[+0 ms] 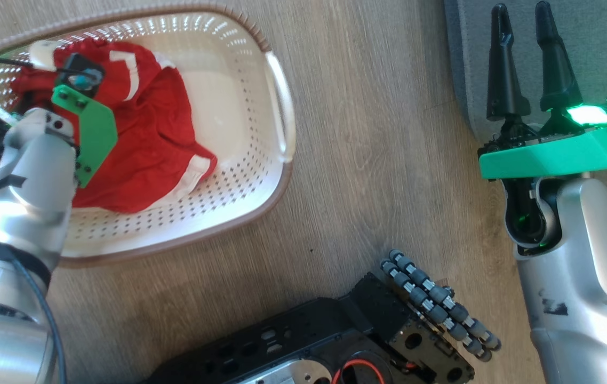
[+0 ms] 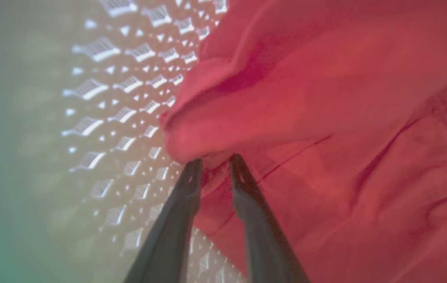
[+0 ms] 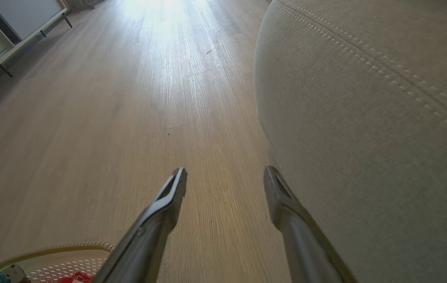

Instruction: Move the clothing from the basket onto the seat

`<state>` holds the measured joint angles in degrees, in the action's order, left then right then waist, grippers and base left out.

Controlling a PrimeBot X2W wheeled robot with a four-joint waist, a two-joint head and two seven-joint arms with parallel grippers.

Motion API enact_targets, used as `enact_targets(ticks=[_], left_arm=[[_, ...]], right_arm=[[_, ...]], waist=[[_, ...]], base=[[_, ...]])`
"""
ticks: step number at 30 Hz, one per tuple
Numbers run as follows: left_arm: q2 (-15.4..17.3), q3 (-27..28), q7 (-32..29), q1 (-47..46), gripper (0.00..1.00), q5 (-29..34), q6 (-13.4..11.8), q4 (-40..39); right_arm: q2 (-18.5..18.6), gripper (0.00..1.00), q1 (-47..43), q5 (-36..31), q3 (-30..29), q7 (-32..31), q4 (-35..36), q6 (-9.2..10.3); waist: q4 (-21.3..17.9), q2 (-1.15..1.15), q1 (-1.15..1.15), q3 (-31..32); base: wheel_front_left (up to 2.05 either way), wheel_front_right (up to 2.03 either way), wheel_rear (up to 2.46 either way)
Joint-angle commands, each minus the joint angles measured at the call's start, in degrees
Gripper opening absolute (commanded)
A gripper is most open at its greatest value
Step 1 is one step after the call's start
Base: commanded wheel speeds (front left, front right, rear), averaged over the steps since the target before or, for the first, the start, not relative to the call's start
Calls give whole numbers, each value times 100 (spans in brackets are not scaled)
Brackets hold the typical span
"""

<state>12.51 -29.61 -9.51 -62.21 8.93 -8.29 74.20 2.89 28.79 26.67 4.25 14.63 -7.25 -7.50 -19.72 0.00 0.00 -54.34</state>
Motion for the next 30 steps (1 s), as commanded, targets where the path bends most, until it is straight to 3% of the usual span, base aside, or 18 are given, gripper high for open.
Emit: enact_targets(ticks=[1, 3, 10, 20, 25, 30], left_arm=[[161, 51, 8, 118, 32, -76, 49, -25], [129, 46, 61, 118, 0, -119, 102, -25], [-192, 234, 273, 190, 0, -493, 219, -26], [-751, 666, 1170, 547, 0, -1204, 330, -132], [-923, 1014, 2111, 1087, 0, -1802, 425, -333], [-956, 1316, 2430, 1696, 0, -2333, 573, -848]], right_arm=[[-2, 100, -129, 51, 95, 37, 144, 1], [-2, 100, -128, 85, 86, 37, 125, 1], [-2, 100, -107, 109, 19, 37, 23, 1], [-2, 100, -239, -88, -148, 37, -80, 1], [-2, 100, -558, -398, -375, 37, -235, 1], [-2, 100, -976, -854, -624, 37, -369, 1]], waist=[[-16, 0, 0, -10], [-19, 0, 0, -7], [97, 0, 0, 185], [479, 0, 0, 864], [825, 0, 0, 1844], [1149, 0, 0, 2815]], base=[[0, 0, 0], [0, 0, 0], [0, 0, 0], [0, 0, 0], [0, 0, 0], [0, 0, 0]])
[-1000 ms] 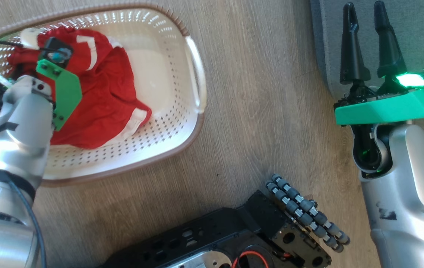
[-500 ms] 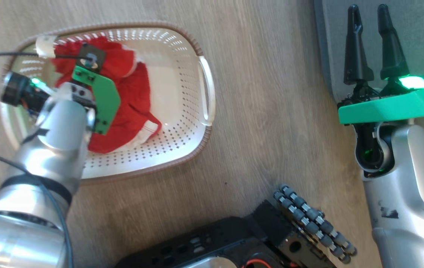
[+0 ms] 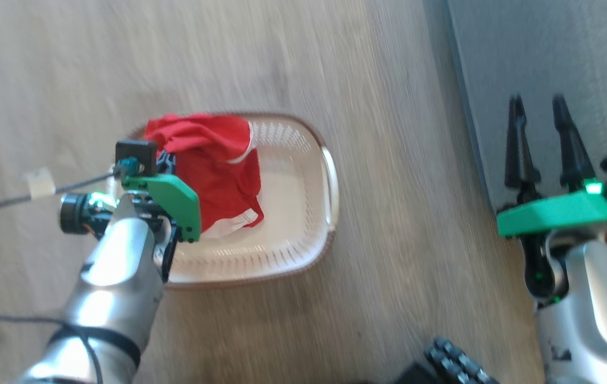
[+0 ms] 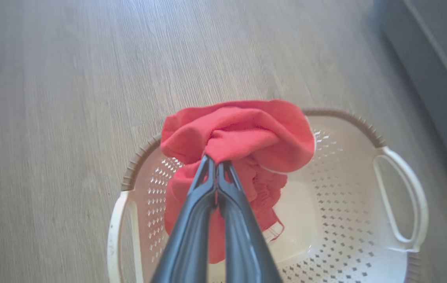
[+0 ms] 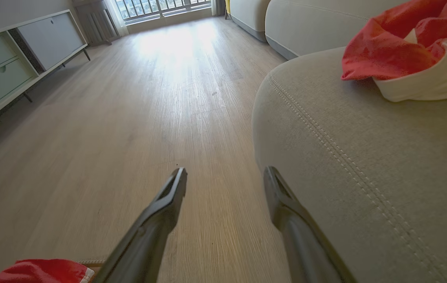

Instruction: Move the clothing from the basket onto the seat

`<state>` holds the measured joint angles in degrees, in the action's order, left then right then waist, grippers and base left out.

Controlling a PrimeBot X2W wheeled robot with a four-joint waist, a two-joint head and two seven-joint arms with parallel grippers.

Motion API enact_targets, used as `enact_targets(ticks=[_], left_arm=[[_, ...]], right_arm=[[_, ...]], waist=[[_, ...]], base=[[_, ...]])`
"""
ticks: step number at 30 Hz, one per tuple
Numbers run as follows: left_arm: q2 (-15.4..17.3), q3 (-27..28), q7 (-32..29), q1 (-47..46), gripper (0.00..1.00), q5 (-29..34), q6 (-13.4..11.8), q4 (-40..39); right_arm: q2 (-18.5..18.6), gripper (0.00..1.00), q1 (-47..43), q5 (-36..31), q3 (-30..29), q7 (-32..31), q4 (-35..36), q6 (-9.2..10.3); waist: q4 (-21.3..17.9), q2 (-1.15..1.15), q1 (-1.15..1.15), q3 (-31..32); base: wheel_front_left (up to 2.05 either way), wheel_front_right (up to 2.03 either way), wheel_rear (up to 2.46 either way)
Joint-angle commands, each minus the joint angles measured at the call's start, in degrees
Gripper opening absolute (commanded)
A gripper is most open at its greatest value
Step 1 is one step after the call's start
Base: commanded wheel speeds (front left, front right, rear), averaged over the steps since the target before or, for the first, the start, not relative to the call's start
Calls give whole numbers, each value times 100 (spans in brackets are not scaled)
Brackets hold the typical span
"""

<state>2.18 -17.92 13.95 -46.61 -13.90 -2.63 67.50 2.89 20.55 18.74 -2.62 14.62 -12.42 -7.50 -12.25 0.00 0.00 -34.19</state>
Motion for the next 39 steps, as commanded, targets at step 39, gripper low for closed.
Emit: enact_targets(ticks=[39], left_arm=[[553, 869, 97, 3323, 0, -322, -344, -4012]], right_arm=[[138, 100, -1674, -1138, 25, 38, -259, 1]], waist=[[1301, 0, 0, 3547]], base=[[0, 0, 0]])
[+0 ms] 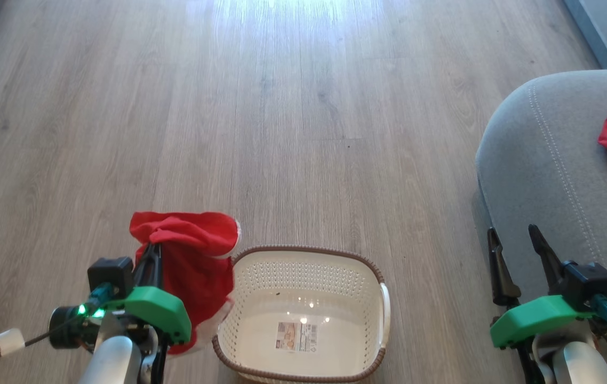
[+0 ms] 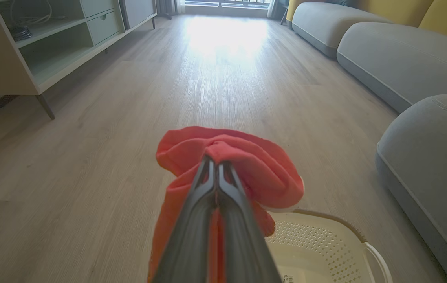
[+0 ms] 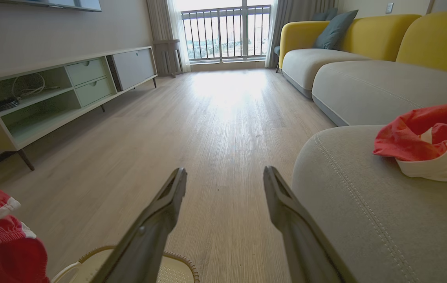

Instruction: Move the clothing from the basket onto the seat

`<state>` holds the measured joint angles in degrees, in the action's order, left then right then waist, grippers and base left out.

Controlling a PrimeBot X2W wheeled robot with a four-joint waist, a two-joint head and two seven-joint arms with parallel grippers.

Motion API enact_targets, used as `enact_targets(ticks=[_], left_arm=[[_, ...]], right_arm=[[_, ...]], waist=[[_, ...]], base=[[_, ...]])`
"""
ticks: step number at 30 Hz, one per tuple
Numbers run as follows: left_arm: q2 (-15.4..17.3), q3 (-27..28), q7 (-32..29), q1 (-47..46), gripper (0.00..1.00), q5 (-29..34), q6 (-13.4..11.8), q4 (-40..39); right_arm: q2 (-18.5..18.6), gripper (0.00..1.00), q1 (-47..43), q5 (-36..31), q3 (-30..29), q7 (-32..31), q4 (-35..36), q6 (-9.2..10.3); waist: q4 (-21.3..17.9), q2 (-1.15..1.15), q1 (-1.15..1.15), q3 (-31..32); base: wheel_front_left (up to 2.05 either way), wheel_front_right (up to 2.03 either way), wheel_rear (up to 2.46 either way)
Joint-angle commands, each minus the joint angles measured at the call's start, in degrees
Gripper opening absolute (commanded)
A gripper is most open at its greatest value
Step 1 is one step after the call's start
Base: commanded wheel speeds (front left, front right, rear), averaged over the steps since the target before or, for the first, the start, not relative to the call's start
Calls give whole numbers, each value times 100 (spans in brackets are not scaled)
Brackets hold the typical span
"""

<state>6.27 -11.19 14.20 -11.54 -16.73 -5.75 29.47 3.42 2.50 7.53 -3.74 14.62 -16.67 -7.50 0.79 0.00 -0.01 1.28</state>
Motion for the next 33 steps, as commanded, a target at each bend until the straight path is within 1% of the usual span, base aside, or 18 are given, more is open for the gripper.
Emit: enact_targets(ticks=[1, 19, 25, 27, 29, 33], left_arm=[[149, 194, 70, -179, 0, -42, -41, -223], [200, 78, 23, -165, 0, -86, -89, -355], [212, 28, -5, -151, 0, -91, -110, -415], [214, -8, -28, -154, 0, -80, -110, -467], [210, -76, -54, -178, 0, -51, -91, -546], [130, -331, -144, -252, 0, 31, 10, -822]], right_arm=[[83, 100, 131, -14, 142, 38, 160, 1], [50, 100, 154, 23, 153, 38, 161, 1], [74, 100, 184, -31, 236, 38, 185, 1], [138, 100, 240, -116, 339, 38, 223, 1], [226, 100, 337, -202, 560, 38, 266, 1], [496, 100, 608, -98, 1434, 38, 293, 1]], waist=[[-13, 0, 1, 4], [-68, 0, 1, -25], [-81, 0, 1, -45], [-94, 0, 1, -63], [-112, 0, 1, -82], [-134, 0, 1, -95]], base=[[0, 0, 0], [0, 0, 0], [0, 0, 0], [0, 0, 0], [0, 0, 0], [0, 0, 0]])
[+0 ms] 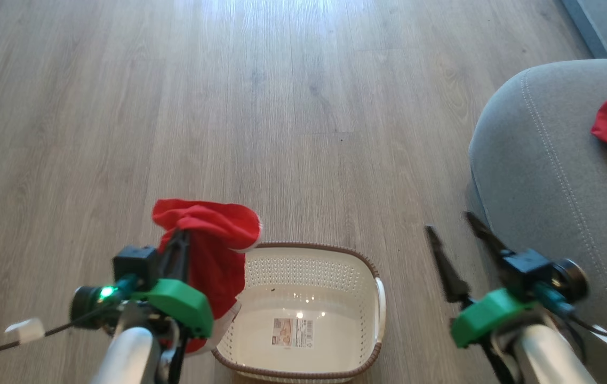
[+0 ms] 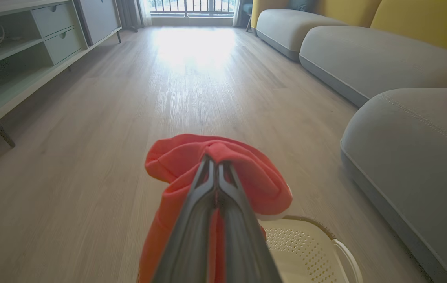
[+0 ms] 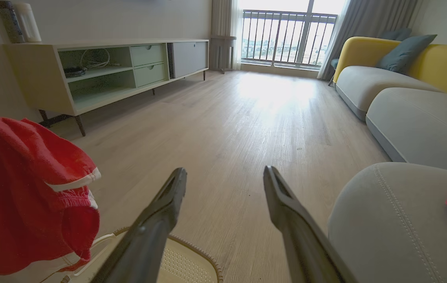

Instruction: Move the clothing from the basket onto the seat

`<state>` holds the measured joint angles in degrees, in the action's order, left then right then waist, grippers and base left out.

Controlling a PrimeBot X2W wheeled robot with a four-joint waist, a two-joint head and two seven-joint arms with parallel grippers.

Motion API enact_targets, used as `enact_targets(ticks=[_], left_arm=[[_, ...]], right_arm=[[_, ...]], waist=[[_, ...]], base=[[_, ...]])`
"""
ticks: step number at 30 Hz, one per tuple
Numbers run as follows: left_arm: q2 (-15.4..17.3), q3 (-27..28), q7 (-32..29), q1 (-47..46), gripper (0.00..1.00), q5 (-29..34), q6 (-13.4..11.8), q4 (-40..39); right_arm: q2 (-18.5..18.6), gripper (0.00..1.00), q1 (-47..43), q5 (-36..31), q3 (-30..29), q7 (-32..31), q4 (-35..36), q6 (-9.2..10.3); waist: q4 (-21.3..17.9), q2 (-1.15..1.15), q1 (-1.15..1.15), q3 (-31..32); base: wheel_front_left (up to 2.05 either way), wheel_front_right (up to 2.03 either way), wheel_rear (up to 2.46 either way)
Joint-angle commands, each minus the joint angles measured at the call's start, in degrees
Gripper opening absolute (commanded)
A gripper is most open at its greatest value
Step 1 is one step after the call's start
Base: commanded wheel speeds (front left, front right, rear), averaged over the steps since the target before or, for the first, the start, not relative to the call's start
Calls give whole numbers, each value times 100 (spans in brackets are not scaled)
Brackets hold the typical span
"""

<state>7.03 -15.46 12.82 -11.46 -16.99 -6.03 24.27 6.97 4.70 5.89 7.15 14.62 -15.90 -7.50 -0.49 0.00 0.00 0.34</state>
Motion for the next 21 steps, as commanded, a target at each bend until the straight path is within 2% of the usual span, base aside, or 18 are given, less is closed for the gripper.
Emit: enact_targets(ticks=[1, 4, 5, 12, 16, 21], left_arm=[[32, 21, -39, -279, 0, 80, 69, -387], [-22, -199, -156, -310, 0, 138, 160, -657], [-22, -199, -156, -310, 0, 138, 160, -657], [-144, -765, -473, -320, 0, 264, 360, -1263], [-239, -1106, -596, -365, 0, 270, 478, -1573], [-317, -1553, -755, -379, 0, 288, 579, -2029]], right_arm=[[214, 100, 476, 114, 575, 38, 218, 1], [394, 100, 809, 260, 1259, 38, 227, 1], [394, 100, 809, 260, 1259, 38, 227, 1], [554, 100, 1549, 727, 2652, 38, 110, 1], [620, 100, 1813, 932, 3025, 38, -60, 1], [714, 100, 1936, 1071, 3212, 38, -321, 1]], waist=[[-11, 0, 0, 0], [-43, 0, 0, 1], [-43, 0, 0, 1], [-38, 0, 0, 35], [50, 0, 0, 56], [147, 0, 0, 61]], base=[[0, 0, 0], [0, 0, 0], [0, 0, 0], [0, 0, 0], [0, 0, 0], [0, 0, 0]])
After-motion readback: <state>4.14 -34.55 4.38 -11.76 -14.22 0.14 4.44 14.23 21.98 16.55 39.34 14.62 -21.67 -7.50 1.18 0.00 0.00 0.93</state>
